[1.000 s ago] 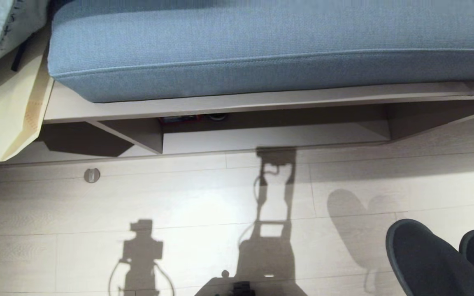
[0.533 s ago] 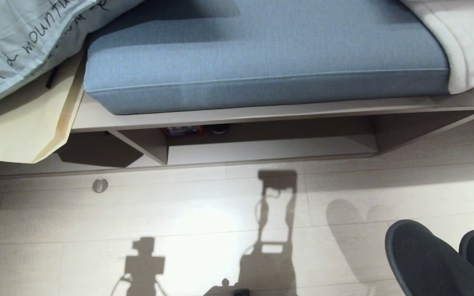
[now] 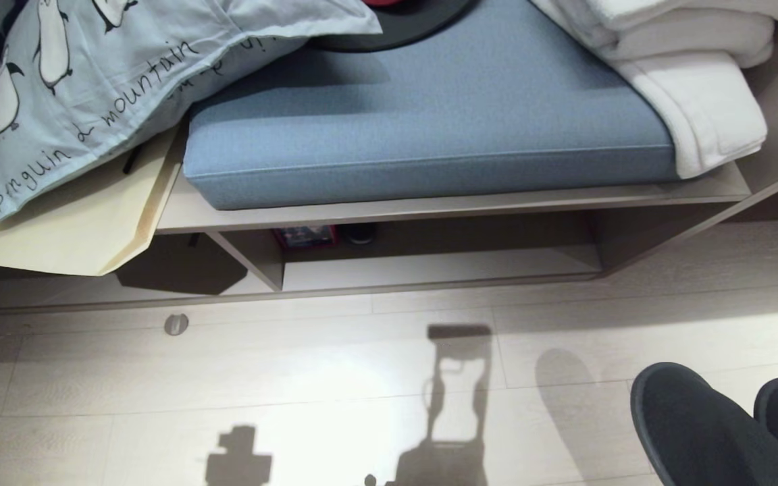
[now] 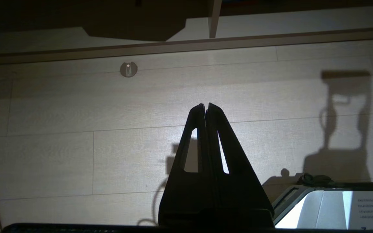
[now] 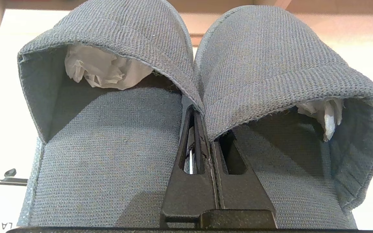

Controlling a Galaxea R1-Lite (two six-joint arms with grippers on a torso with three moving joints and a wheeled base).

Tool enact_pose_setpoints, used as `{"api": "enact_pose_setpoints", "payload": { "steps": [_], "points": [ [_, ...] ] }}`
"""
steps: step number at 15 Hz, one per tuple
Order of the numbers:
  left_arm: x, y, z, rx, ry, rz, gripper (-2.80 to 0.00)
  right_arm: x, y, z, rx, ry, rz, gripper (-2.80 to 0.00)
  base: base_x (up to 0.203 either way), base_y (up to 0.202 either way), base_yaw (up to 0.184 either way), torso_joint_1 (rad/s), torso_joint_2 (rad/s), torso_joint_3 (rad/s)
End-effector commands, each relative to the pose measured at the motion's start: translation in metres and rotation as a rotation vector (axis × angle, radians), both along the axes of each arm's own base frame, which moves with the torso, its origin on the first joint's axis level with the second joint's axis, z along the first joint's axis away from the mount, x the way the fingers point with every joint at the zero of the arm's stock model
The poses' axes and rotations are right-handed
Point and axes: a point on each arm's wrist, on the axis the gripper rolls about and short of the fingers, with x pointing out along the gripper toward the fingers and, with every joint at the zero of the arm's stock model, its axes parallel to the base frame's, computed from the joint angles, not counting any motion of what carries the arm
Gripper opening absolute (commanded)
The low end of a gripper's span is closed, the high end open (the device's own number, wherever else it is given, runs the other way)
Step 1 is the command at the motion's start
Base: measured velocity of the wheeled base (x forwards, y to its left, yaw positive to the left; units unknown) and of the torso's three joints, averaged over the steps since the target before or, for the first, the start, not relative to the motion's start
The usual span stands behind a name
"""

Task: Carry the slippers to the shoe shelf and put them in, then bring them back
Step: Place the slippers on the floor

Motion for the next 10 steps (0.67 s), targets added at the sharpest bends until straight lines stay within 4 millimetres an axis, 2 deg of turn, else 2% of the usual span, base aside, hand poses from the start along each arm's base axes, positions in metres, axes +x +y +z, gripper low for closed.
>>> {"api": "enact_pose_setpoints", "payload": {
  "steps": [1,10],
  "points": [
    [0.0001,0.0000,0.0001,0.000,0.000,0.000,-2.80,0.0001,0.0000,0.0000,0.000,0.001,0.001,-2.80,0.000,0.000,0.000,0.007,0.00,0.209],
    [0.0001,0.0000,0.0001,0.000,0.000,0.000,-2.80,0.0001,0.0000,0.0000,0.000,0.001,0.001,-2.80,0.000,0.000,0.000,0.002,0.00,0.203]
  ]
}}
